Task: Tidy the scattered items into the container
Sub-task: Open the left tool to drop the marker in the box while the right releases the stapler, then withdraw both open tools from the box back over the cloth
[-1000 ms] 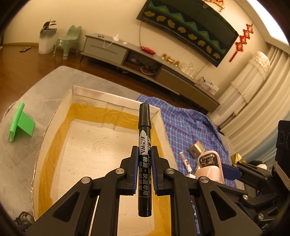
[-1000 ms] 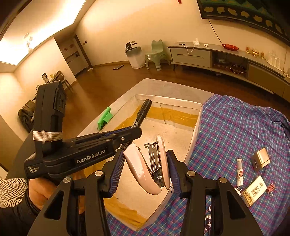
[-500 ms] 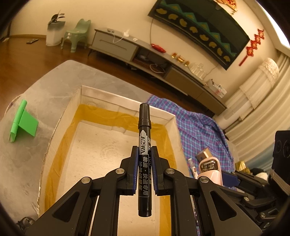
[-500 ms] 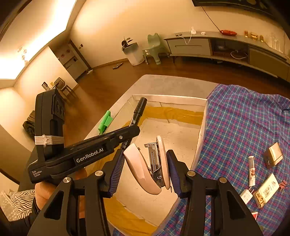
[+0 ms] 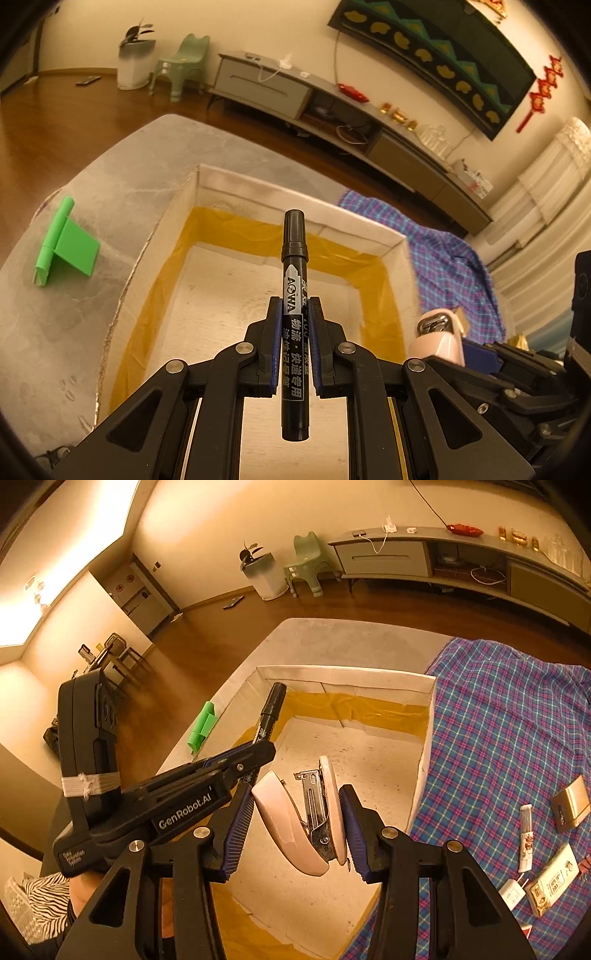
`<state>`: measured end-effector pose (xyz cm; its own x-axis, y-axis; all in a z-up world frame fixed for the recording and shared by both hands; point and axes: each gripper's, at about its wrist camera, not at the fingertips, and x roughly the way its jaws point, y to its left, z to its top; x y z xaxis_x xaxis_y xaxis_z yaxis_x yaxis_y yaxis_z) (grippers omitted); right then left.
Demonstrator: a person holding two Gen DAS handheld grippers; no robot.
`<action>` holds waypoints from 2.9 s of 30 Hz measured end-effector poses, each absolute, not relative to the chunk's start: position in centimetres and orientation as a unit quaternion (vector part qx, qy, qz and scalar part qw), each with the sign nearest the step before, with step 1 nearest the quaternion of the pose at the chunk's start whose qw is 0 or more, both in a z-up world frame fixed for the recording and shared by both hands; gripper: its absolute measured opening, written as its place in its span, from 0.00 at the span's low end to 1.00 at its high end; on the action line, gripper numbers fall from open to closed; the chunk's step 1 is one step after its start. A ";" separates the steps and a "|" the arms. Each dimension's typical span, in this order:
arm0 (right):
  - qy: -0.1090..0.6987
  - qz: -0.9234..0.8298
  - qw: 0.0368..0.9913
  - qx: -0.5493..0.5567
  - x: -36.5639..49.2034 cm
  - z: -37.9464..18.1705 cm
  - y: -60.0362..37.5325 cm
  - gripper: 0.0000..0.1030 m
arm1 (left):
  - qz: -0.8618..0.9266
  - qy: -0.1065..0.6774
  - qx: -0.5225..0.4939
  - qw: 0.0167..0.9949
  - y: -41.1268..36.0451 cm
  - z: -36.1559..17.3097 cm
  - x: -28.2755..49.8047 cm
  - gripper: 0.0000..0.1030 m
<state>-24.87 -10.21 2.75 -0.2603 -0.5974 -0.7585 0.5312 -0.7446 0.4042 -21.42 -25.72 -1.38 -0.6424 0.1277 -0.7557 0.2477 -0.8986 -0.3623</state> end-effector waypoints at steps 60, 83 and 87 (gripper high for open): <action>0.035 -0.796 0.260 0.545 -29.9 -2.4 -15.1 0.50 | -0.814 0.330 0.477 0.022 -28.9 -5.6 -21.6 0.28; 0.106 -0.804 0.304 0.500 -23.5 0.8 -14.0 0.50 | -0.881 0.235 0.409 0.038 -27.0 -1.8 -18.4 0.28; 0.133 -0.810 0.315 0.476 -21.8 1.4 -14.2 0.49 | -0.890 0.229 0.391 0.038 -26.9 -1.2 -17.8 0.28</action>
